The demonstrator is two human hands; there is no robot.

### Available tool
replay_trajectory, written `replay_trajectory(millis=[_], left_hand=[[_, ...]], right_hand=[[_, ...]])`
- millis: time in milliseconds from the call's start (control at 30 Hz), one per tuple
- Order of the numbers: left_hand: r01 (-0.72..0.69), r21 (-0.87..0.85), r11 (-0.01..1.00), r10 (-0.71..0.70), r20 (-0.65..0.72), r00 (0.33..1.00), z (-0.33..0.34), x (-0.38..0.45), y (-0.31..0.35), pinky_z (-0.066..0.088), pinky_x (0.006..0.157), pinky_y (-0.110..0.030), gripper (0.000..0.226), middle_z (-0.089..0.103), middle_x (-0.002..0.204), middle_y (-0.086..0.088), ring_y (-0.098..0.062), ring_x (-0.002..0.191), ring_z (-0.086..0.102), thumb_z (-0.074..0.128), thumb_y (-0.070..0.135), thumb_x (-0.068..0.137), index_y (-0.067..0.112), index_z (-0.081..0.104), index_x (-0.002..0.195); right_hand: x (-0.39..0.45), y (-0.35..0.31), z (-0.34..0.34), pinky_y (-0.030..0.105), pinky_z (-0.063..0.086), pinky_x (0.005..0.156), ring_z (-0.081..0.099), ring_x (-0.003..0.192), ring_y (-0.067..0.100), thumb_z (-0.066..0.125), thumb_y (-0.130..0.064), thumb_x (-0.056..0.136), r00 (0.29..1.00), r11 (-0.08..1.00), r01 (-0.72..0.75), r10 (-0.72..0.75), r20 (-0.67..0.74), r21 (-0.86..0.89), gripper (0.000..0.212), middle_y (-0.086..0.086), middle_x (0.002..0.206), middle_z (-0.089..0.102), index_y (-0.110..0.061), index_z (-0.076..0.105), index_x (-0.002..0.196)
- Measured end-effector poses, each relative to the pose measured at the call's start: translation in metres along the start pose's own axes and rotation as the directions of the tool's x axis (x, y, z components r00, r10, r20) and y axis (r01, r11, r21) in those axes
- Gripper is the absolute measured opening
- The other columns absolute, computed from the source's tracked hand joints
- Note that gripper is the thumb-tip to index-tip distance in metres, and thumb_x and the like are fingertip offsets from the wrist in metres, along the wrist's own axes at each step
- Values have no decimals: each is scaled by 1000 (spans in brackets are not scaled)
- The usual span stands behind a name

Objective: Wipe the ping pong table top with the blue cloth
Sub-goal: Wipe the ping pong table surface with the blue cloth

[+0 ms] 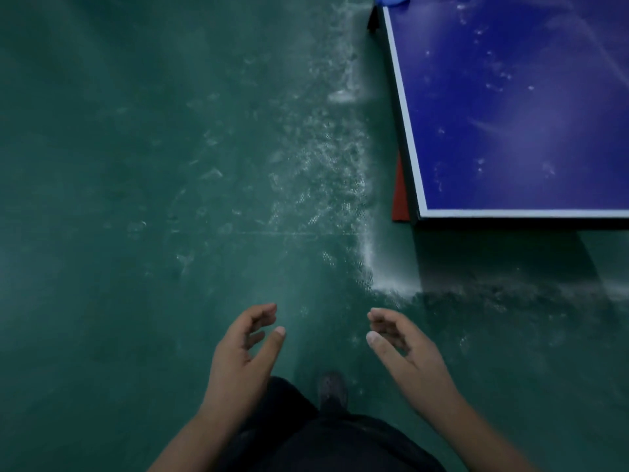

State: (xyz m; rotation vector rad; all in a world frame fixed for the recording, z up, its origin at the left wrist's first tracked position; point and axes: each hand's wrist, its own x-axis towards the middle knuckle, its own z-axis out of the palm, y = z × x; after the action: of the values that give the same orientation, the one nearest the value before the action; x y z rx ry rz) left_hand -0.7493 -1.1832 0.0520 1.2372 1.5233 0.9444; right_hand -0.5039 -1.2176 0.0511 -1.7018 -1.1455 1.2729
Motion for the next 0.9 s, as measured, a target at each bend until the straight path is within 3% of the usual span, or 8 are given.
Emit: replay_trajectory(millis=[333, 633, 900], left_hand=[[14, -28, 1000, -13, 5, 1000, 16, 264, 32, 50, 94, -31, 30, 70, 113, 16, -6, 110, 65, 70, 12, 90, 35, 66, 108], [-7, 13, 1000, 4, 215, 977, 55, 525, 107, 50, 98, -35, 27, 69, 115, 17, -5, 111, 64, 69, 16, 91, 31, 65, 113], [-1, 46, 999, -15, 343, 939, 123, 707, 156, 50, 101, -45, 29, 68, 116, 17, -10, 110, 65, 70, 15, 90, 35, 66, 112]], right_hand=[[247, -63, -3, 23, 51, 92, 63, 108, -3, 68, -33, 92, 998, 1000, -5, 7, -60, 22, 30, -25, 113, 67, -43, 63, 119], [466, -148, -9, 24, 53, 88, 65, 106, -1, 68, -33, 92, 975, 996, -43, 59, -213, 79, 29, -23, 113, 68, -52, 62, 113], [634, -200, -56, 25, 53, 87, 64, 109, 2, 61, -61, 80, 939, 991, -16, 59, -339, 129, 38, -19, 117, 67, -51, 61, 118]])
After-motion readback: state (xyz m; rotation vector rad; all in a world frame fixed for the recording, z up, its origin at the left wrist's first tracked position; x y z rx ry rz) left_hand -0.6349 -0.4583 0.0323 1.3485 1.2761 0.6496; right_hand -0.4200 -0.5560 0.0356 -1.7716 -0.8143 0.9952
